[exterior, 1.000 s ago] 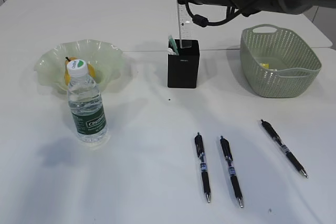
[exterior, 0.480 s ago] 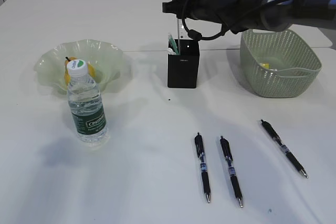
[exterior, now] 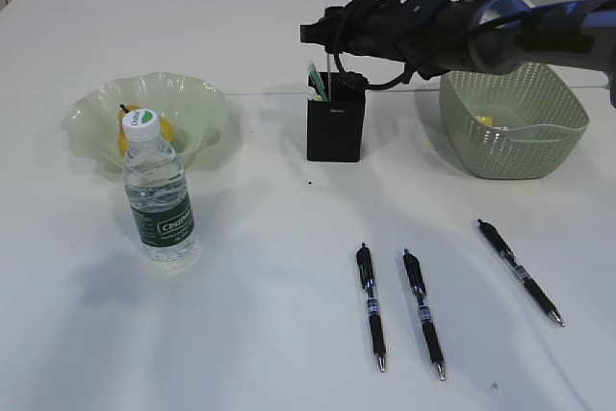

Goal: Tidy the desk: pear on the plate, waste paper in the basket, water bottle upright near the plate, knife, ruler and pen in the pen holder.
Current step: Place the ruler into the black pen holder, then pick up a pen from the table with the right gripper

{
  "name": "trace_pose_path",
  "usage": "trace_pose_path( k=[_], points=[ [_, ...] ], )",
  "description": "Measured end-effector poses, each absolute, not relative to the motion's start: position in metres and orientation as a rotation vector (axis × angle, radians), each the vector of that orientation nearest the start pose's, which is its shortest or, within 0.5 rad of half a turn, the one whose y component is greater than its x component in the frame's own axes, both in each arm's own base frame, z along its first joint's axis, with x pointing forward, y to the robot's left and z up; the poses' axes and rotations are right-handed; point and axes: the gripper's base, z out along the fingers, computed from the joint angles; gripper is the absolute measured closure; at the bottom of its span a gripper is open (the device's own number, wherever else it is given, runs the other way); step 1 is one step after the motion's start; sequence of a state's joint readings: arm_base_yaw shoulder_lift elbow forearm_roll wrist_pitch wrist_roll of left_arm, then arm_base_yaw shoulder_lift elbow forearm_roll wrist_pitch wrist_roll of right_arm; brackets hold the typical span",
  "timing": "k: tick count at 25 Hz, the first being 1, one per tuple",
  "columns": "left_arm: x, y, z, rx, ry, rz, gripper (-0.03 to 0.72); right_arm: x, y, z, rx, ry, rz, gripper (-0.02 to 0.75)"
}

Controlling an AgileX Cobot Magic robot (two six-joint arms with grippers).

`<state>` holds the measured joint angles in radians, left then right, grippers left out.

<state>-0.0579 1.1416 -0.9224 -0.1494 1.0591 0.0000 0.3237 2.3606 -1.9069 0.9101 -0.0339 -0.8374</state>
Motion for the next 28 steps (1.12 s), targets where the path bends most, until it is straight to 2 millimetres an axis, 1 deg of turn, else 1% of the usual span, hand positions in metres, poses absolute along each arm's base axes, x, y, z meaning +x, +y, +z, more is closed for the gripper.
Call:
trace_pose_path(
  k=[3,6,8,13,15,17,20,23,28],
  points=[
    [0.202,-0.024,0.301,0.013,2.759,-0.215,0.221,0.527,0.175,0.194,-0.216,1.917,0.253,0.434],
    [0.202,-0.024,0.301,0.013,2.759,-0.215,0.221,0.527,0.176,0.192,-0.219,1.927,0.264,0.36],
    [0.202,-0.024,0.301,0.013,2.759,-0.215,0.221,0.526,0.176,0.192,-0.22,1.931,0.269,0.328],
    [0.202,-0.024,0.301,0.013,2.759,-0.215,0.221,0.526,0.176,0.192,-0.22,1.932,0.271,0.308],
    [0.202,-0.024,0.301,0.013,2.759,-0.215,0.221,0.526,0.176,0.196,-0.219,1.923,0.272,0.307],
    [0.202,-0.024,0.301,0.013,2.759,-0.215,0.221,0.524,0.176,0.209,-0.22,1.905,0.282,0.307],
    [0.202,-0.024,0.301,0.013,2.759,-0.215,0.221,0.517,0.175,0.239,-0.226,1.861,0.305,0.307],
    [0.202,-0.024,0.301,0.013,2.759,-0.215,0.221,0.507,0.178,0.266,-0.283,1.843,0.351,0.307],
    [0.202,-0.024,0.301,0.013,2.759,-0.215,0.221,0.488,0.181,0.292,-0.437,1.895,0.478,0.307]
  ],
)
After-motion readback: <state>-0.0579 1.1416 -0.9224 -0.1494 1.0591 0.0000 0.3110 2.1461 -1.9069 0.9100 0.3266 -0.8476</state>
